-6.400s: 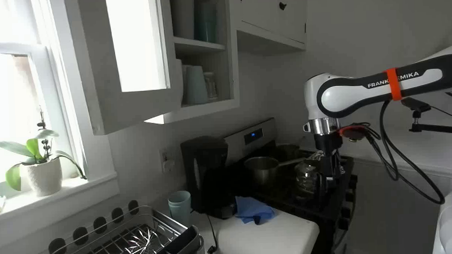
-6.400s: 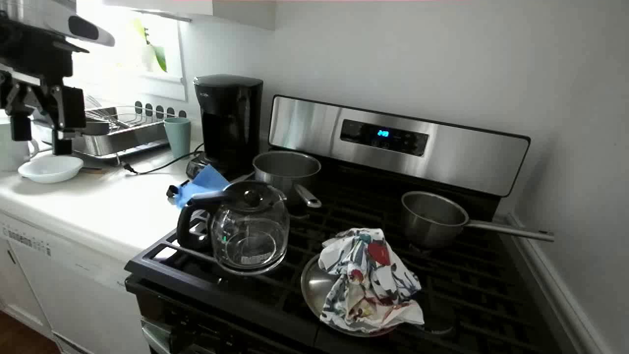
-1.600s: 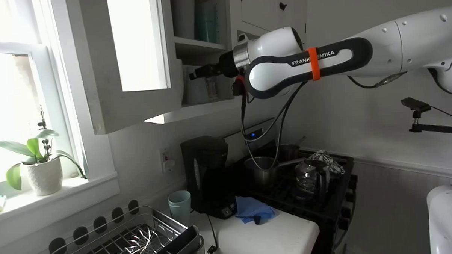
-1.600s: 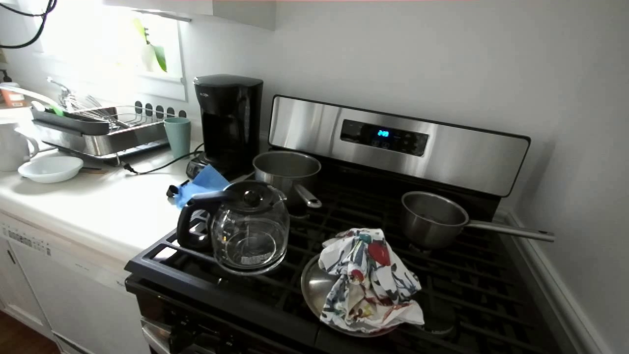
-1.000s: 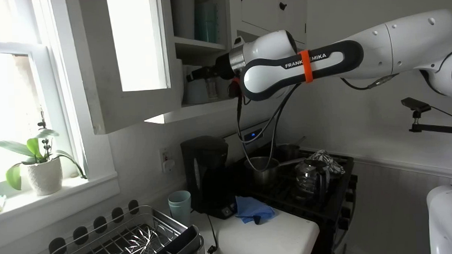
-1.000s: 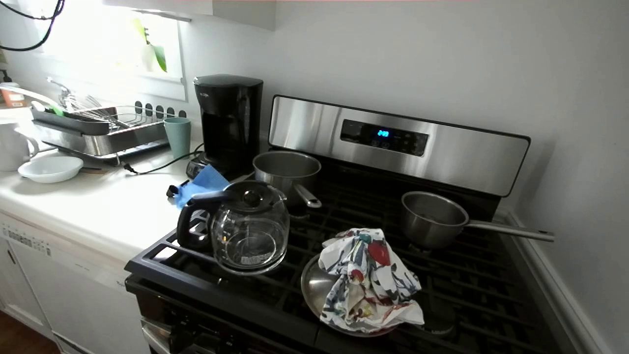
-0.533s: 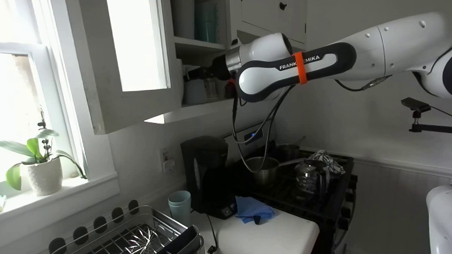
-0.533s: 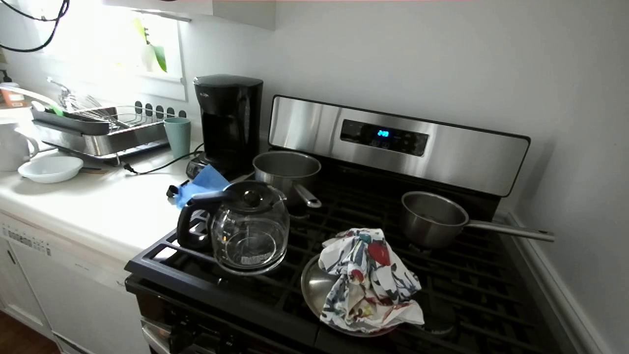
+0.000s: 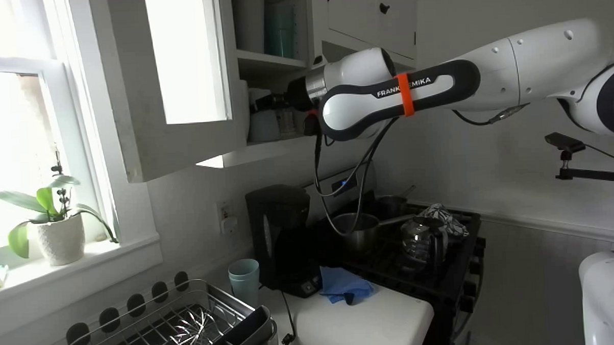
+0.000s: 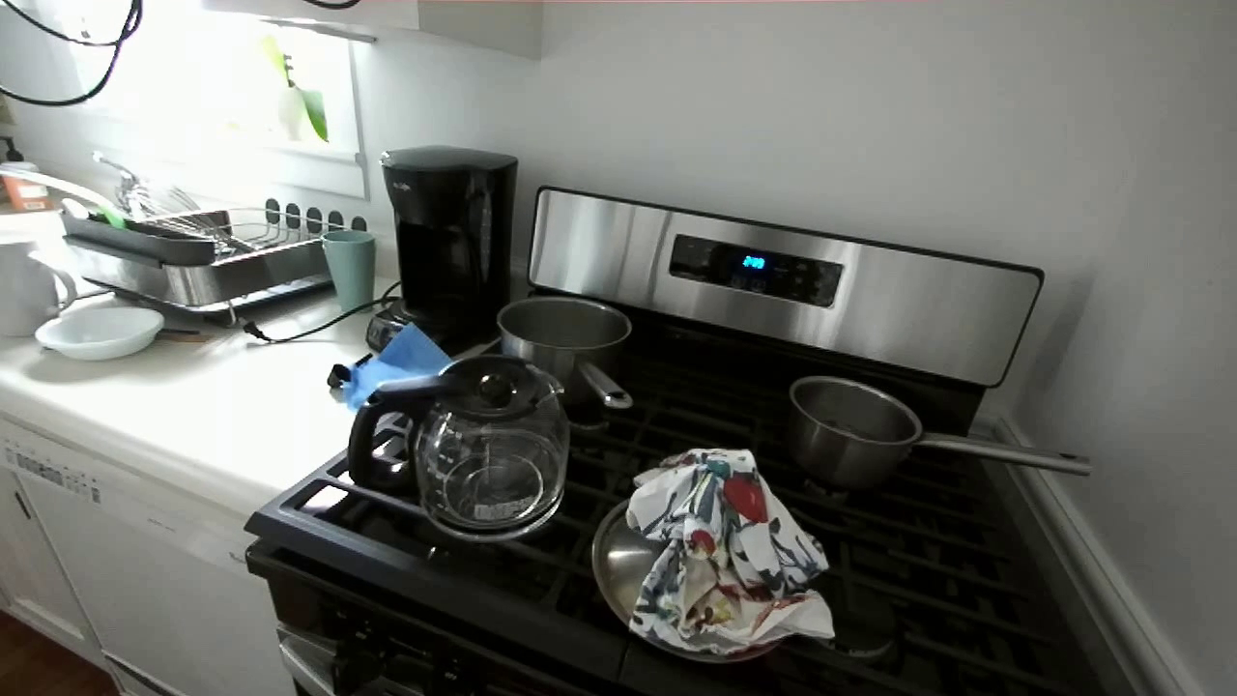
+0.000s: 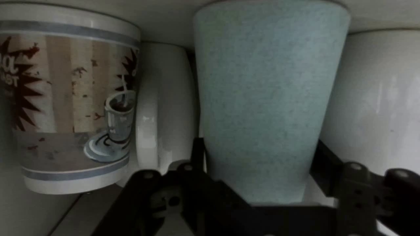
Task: Pick up the blue cup from the bottom shelf and move it to the second shelf from the bottom in the top open cabinet
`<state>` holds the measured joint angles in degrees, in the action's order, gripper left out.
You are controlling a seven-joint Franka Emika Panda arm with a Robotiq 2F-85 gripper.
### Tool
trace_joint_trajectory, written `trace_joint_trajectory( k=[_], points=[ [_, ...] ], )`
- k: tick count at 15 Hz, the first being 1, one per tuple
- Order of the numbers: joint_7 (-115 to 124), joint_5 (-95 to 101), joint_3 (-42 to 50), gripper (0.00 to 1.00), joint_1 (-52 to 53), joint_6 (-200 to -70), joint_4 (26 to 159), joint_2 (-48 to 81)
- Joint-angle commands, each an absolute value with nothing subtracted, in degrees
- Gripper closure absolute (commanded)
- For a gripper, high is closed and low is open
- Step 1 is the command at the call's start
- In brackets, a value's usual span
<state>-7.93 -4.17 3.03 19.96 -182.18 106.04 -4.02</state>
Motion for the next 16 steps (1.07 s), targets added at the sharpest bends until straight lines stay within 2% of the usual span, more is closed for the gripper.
trace_joint_trajectory(
  k=[1, 11, 16],
  points=[
    [-9.3, -6.6, 3.5, 0.49, 21.2, -182.8, 104.4, -3.0],
    [-9.3, -5.2, 3.3, 0.49, 20.8, -175.5, 109.0, -11.2],
    [-9.9, -4.3, 3.0, 0.49, 20.9, -165.7, 111.6, -17.3]
  ],
)
